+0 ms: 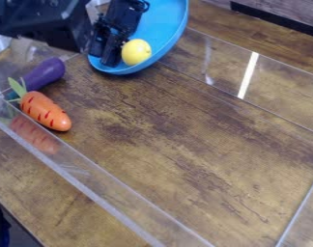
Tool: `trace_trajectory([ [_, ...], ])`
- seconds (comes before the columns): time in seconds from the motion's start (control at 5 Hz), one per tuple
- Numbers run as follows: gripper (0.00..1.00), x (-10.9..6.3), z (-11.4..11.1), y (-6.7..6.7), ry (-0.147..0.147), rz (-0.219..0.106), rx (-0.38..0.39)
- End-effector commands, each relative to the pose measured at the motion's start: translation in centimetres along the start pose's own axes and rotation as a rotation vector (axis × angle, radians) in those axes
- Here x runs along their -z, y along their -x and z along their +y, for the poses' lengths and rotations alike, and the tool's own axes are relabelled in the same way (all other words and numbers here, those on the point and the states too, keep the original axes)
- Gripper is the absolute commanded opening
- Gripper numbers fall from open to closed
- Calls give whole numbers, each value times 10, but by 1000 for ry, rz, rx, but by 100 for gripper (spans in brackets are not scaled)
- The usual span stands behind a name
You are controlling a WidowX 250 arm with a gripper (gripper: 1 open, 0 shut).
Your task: Remove the purple eggplant from the blue tray and put it on the table
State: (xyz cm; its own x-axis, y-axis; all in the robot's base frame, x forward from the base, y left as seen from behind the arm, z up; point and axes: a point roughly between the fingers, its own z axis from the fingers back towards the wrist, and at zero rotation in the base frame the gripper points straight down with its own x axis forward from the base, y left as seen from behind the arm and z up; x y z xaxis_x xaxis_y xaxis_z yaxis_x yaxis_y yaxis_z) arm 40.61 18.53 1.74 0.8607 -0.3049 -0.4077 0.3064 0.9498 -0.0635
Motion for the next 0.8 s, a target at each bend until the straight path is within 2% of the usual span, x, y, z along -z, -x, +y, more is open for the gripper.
trace_trajectory([
  [0.0, 100, 4, -6, -14, -1, 11, 59],
  [0.6, 100, -1, -10, -23, 26, 24, 71],
])
